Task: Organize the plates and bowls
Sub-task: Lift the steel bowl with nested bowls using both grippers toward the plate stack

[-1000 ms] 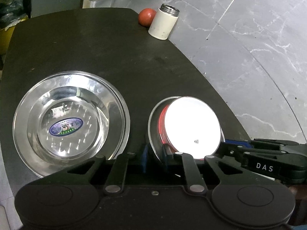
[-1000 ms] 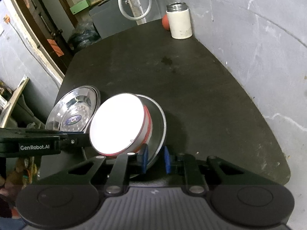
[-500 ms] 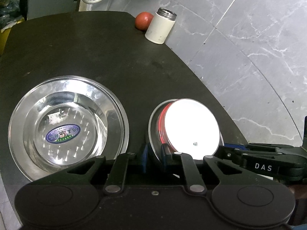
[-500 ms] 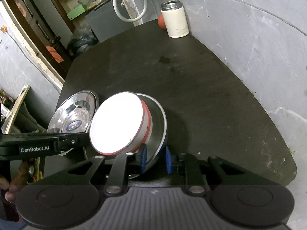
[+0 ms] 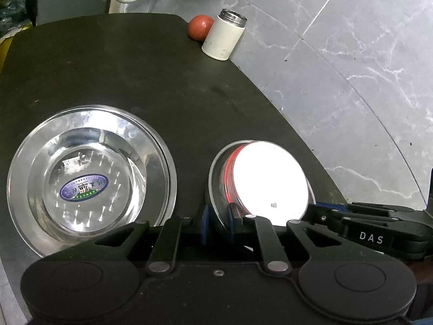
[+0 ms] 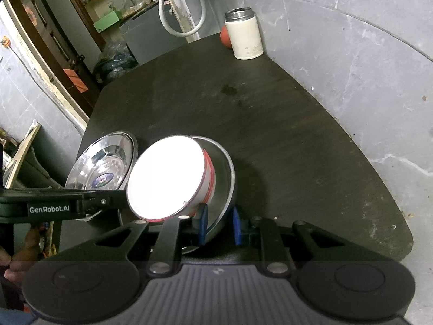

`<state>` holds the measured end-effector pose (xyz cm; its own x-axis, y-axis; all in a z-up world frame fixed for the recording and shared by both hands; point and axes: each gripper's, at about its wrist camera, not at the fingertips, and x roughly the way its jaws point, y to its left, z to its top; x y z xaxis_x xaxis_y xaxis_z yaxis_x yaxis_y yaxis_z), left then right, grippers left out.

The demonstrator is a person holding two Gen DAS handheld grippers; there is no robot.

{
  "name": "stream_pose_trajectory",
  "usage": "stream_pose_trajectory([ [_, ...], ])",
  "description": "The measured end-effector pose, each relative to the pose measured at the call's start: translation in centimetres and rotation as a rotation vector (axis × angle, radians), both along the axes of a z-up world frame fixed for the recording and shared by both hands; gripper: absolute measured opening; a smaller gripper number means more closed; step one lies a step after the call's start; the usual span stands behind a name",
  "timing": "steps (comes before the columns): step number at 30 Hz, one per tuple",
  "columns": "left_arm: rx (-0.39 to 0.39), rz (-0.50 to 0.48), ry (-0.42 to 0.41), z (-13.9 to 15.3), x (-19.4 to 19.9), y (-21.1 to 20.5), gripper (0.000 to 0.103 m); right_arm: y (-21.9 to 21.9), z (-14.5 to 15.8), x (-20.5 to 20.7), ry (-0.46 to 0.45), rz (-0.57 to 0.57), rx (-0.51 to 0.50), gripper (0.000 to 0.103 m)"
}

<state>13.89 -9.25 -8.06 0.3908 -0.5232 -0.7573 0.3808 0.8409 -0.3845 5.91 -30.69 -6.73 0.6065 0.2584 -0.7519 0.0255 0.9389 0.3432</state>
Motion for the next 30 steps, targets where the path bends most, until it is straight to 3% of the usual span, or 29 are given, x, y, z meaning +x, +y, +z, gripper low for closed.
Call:
stream_pose_trajectory([
  [20, 0.001, -0.005, -0.008, -0.1, 0.4, -0.4, 0.014, -0.5, -0.3, 0.5, 0.017, -0.018, 0.031, 0.023],
  [30, -0.022, -0.005, -0.039, 0.6, 0.0, 0.6, 0.013, -0.4, 0.8, -0.2, -0.05, -0.02, 0.027, 0.023],
])
